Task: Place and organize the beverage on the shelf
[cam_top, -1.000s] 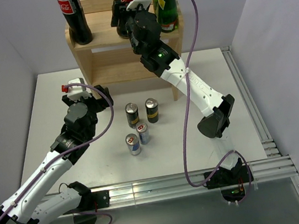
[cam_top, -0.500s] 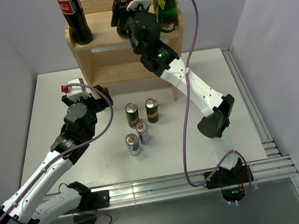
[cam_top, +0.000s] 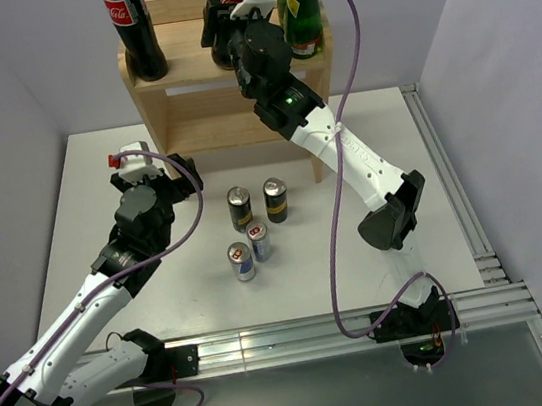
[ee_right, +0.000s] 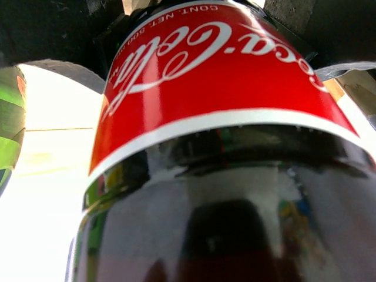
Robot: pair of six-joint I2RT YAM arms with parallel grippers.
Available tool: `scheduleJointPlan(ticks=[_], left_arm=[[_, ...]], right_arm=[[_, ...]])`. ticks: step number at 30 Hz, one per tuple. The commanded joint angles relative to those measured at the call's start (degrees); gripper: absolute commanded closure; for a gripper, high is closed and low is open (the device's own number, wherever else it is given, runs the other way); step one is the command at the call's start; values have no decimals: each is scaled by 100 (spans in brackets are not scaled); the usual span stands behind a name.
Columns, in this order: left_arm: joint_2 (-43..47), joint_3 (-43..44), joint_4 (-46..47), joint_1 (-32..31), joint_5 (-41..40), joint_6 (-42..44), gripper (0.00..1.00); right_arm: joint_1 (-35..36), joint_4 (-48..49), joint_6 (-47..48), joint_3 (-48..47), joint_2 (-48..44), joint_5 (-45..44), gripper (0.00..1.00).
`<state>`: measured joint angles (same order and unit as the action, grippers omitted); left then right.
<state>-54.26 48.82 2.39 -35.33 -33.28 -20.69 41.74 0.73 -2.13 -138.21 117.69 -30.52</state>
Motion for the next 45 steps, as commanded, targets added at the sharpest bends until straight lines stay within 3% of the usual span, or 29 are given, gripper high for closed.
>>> scheduleJointPlan(ticks=[1, 18, 30, 45], left_arm=[[12, -39, 262, 53, 102, -67, 1], [38, -57, 262, 97, 120, -102, 1], [47, -65, 262, 106, 111, -93, 1], [47, -74, 270, 105, 111, -102, 1]], right_arm=[[36, -557, -235, 330, 342, 3, 47], [80, -504, -200, 471, 316, -15, 26], [80, -346, -200, 699, 228, -68, 28], [98, -451, -253, 655, 334, 20, 21]])
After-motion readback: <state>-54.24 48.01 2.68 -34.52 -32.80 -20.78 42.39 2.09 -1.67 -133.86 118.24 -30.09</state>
